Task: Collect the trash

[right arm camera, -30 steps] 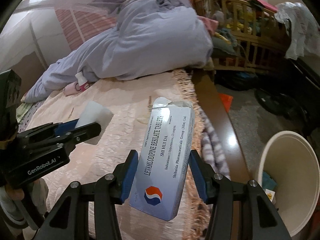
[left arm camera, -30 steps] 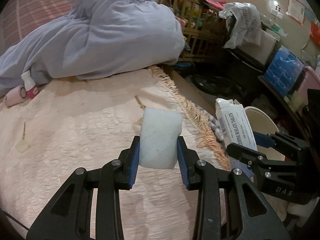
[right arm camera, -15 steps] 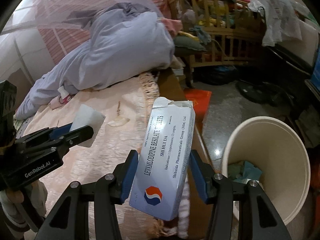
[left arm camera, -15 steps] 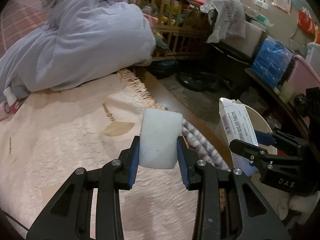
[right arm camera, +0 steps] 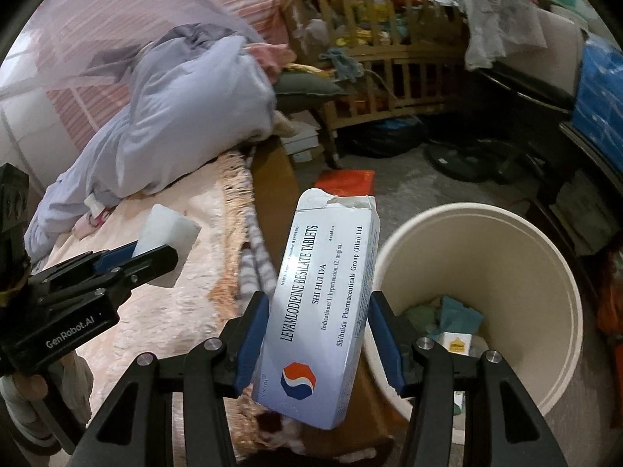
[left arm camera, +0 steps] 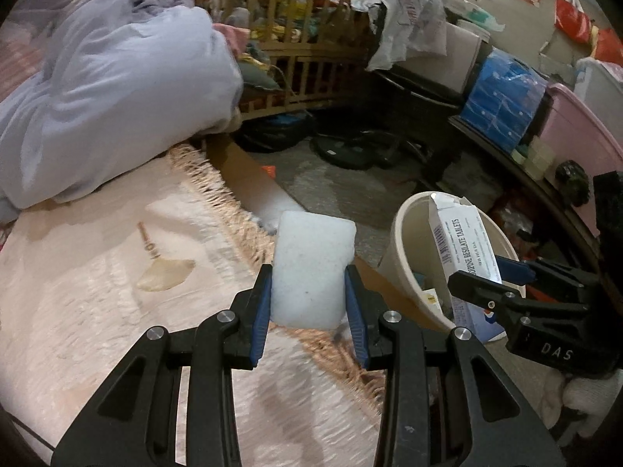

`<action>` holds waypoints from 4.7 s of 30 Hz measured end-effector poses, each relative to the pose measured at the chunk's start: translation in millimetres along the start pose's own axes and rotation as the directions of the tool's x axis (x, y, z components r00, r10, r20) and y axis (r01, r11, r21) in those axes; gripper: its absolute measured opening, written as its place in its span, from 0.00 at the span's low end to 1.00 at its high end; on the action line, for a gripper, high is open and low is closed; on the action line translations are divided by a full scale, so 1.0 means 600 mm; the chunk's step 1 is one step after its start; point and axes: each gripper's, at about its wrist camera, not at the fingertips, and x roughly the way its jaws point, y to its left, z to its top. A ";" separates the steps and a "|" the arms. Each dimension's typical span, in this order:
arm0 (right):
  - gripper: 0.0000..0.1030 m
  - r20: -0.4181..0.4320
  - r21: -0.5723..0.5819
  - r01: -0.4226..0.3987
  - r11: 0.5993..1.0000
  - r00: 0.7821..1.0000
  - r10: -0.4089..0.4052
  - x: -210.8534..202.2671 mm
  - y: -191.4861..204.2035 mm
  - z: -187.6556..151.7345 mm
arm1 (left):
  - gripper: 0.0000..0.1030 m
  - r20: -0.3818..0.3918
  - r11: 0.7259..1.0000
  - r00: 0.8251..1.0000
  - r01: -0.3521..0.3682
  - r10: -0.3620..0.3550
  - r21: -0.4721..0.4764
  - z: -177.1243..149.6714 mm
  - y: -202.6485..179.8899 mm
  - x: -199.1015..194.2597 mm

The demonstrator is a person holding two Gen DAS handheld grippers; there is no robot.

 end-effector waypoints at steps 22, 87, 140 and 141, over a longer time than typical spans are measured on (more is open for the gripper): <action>0.49 -0.006 0.155 0.089 0.984 0.996 -0.089 -0.007 -0.134 -0.020 | 0.32 -0.048 0.988 0.991 0.127 -0.124 0.084 0.041 -0.115 0.085; 0.65 0.289 0.200 0.309 0.930 0.888 -0.357 -0.183 -0.081 -0.059 | 0.64 0.231 1.000 0.973 -0.019 0.016 0.010 0.006 -0.096 -0.063; 0.73 0.341 0.162 0.313 0.936 0.873 -0.350 -0.224 -0.028 -0.051 | 0.64 0.309 0.997 0.950 -0.059 0.042 0.046 -0.010 -0.080 -0.109; 0.73 0.341 0.162 0.312 0.936 0.873 -0.349 -0.224 -0.027 -0.051 | 0.64 0.308 0.997 0.950 -0.058 0.041 0.046 -0.010 -0.080 -0.110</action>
